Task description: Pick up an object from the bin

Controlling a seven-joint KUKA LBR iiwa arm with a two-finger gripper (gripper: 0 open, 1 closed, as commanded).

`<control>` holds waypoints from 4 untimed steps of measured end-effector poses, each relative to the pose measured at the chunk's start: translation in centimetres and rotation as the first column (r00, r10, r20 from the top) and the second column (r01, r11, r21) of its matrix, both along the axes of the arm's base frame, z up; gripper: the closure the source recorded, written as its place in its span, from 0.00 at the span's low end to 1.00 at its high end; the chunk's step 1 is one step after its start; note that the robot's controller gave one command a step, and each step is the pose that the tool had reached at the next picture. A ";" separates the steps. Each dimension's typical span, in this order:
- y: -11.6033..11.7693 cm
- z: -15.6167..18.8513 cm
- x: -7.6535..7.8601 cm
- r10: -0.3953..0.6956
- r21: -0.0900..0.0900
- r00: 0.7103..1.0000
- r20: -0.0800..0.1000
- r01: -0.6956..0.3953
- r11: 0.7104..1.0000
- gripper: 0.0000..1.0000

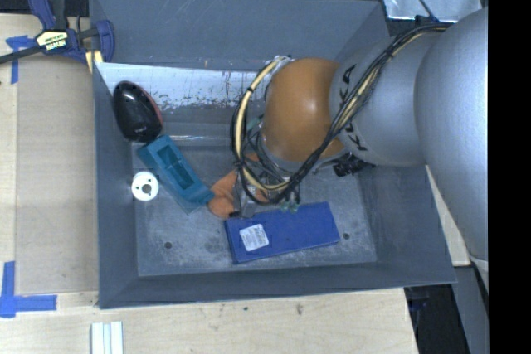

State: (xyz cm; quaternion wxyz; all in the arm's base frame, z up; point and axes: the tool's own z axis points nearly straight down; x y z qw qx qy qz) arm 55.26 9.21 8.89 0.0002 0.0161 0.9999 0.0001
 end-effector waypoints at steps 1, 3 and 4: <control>0.0 0.1 0.2 -0.001 0.000 1.000 0.005 0.001 1.000 0.00; 1.8 -1.8 3.1 -0.078 0.002 0.997 0.006 0.078 0.997 1.00; 1.8 -1.8 3.1 -0.078 0.002 0.997 0.006 0.078 0.997 1.00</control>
Offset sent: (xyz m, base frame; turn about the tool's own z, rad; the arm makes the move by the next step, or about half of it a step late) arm 0.0000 0.0000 0.0000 0.0000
